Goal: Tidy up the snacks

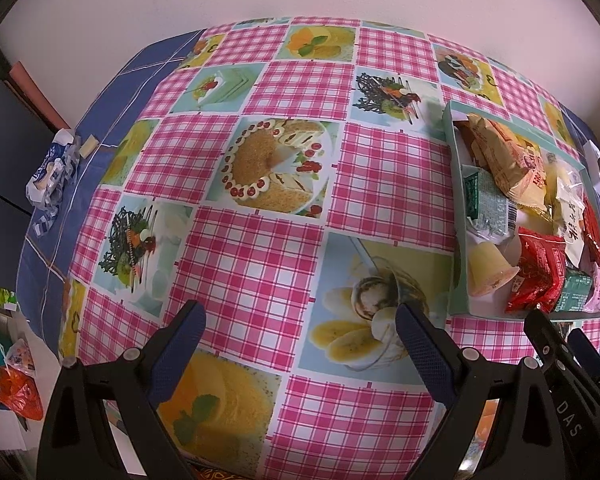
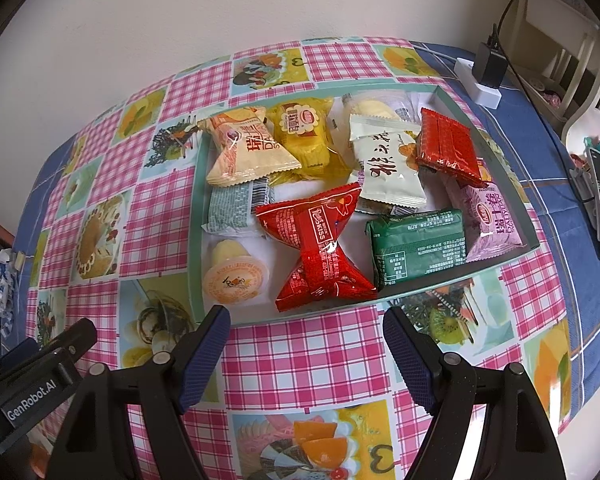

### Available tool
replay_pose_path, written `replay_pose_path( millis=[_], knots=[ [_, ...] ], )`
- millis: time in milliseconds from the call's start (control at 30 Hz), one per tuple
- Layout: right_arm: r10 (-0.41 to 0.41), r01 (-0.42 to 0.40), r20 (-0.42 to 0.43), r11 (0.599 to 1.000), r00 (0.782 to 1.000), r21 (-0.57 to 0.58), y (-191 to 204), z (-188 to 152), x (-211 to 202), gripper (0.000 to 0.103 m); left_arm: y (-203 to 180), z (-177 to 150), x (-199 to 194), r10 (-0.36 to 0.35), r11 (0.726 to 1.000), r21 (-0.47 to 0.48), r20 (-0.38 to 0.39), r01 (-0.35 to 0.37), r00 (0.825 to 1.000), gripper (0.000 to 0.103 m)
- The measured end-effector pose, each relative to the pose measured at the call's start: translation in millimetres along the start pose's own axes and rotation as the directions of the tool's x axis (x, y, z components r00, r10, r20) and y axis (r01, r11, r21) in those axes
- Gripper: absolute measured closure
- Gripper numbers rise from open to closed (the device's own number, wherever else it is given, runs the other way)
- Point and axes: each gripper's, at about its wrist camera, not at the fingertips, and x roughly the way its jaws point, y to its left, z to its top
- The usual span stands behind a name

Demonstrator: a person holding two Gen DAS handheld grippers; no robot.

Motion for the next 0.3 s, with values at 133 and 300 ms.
replay_pose_path(
  millis=[133, 300],
  knots=[
    [0.0, 0.0, 0.0, 1.0, 1.0, 0.001, 0, 0, 0, 0.021, 1, 0, -6, -0.002, 1.0, -0.013, 0.031, 0.003, 1.0, 0.007],
    [0.0, 0.0, 0.001, 1.0, 1.0, 0.001, 1, 0, 0, 0.021, 4, 2, -11, -0.009, 1.0, -0.015, 0.058, 0.01, 0.998, 0.007]
  ],
)
